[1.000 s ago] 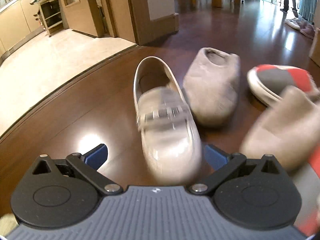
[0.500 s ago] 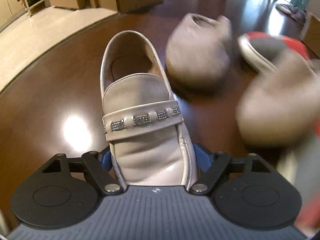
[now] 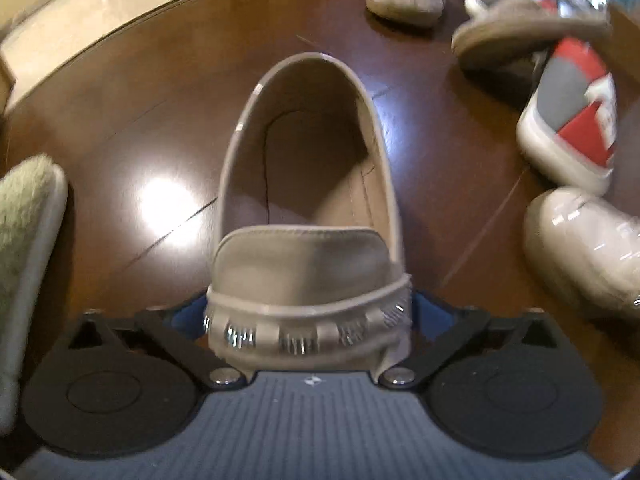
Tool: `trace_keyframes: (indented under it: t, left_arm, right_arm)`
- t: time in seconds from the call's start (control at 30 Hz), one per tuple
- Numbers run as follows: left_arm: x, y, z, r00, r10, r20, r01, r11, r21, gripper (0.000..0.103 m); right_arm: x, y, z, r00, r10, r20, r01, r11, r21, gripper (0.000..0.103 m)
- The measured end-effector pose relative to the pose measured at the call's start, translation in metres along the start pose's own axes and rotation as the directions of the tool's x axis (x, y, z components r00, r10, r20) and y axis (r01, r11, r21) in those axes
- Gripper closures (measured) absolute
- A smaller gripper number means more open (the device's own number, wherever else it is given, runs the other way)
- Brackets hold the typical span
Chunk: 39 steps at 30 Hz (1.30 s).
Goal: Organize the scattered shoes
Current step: 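Carry the loafer beside the brown shoes, set it down, open right gripper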
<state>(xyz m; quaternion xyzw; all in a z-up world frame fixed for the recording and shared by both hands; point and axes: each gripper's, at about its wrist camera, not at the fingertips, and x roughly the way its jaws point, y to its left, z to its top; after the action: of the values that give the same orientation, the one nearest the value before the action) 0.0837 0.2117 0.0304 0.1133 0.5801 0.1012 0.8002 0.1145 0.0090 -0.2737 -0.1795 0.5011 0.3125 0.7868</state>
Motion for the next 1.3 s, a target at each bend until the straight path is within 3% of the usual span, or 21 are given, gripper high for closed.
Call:
trace_keyframes:
  t: [0.13,0.27,0.37,0.43,0.53,0.63,0.73,0.8,0.87,0.93,0.97,1.0,1.17,1.3]
  left_arm:
    - [-0.004,-0.024,0.006,0.997,0.071,0.032,-0.073,0.995,0.072,0.009]
    - [-0.012,-0.053,0.012,0.995,0.076,0.069,-0.085,0.985,0.149,0.009]
    - [-0.019,-0.075,0.015,0.995,0.059,0.082,-0.074,0.978,0.195,0.009]
    - [-0.024,-0.094,0.017,0.994,0.05,0.095,-0.071,0.97,0.234,0.009]
    - [-0.033,-0.121,0.018,0.992,0.037,0.119,-0.07,0.956,0.283,0.009]
    - [-0.042,-0.146,0.019,0.99,0.01,0.139,-0.055,0.944,0.327,0.009]
    - [-0.05,-0.17,0.02,0.988,-0.023,0.153,-0.036,0.929,0.367,0.009]
    - [-0.055,-0.186,0.02,0.986,-0.044,0.162,-0.023,0.919,0.394,0.009]
    - [-0.056,-0.2,0.02,0.984,-0.056,0.171,-0.022,0.906,0.423,0.009]
    - [-0.054,-0.207,0.021,0.985,-0.05,0.165,-0.027,0.9,0.435,0.009]
    - [-0.052,-0.21,0.022,0.986,-0.047,0.159,-0.028,0.898,0.439,0.009]
    - [-0.051,-0.213,0.023,0.987,-0.045,0.154,-0.028,0.897,0.441,0.009]
    - [-0.048,-0.221,0.027,0.986,-0.047,0.157,-0.029,0.893,0.448,0.009]
    - [-0.049,-0.229,0.026,0.986,-0.055,0.157,-0.025,0.885,0.466,0.009]
  right_arm:
    - [-0.026,-0.008,-0.014,0.999,-0.039,0.007,0.038,0.996,0.083,0.032]
    - [-0.076,-0.041,-0.064,0.99,-0.138,0.031,0.125,0.959,0.255,0.032]
    - [-0.117,-0.066,-0.124,0.964,-0.266,-0.007,0.252,0.906,0.34,0.032]
    - [-0.142,-0.086,-0.169,0.93,-0.36,-0.07,0.358,0.854,0.378,0.032]
    - [-0.161,-0.114,-0.218,0.9,-0.416,-0.134,0.428,0.78,0.457,0.036]
    - [-0.161,-0.134,-0.248,0.901,-0.407,-0.148,0.423,0.757,0.498,0.036]
    - [-0.15,-0.132,-0.26,0.909,-0.371,-0.188,0.415,0.772,0.482,0.024]
    - [-0.16,-0.119,-0.268,0.913,-0.382,-0.142,0.4,0.774,0.49,0.01]
    - [-0.169,-0.111,-0.274,0.915,-0.389,-0.105,0.384,0.764,0.519,0.005]
    - [-0.171,-0.108,-0.283,0.922,-0.374,-0.1,0.365,0.753,0.547,0.007]
    - [-0.169,-0.107,-0.286,0.923,-0.37,-0.105,0.363,0.746,0.559,0.022]
    - [-0.167,-0.108,-0.291,0.923,-0.371,-0.107,0.361,0.733,0.577,0.024]
    - [-0.168,-0.101,-0.291,0.894,-0.437,-0.095,0.4,0.686,0.607,0.032]
    - [-0.17,-0.103,-0.292,0.859,-0.491,-0.142,0.458,0.616,0.64,0.035]
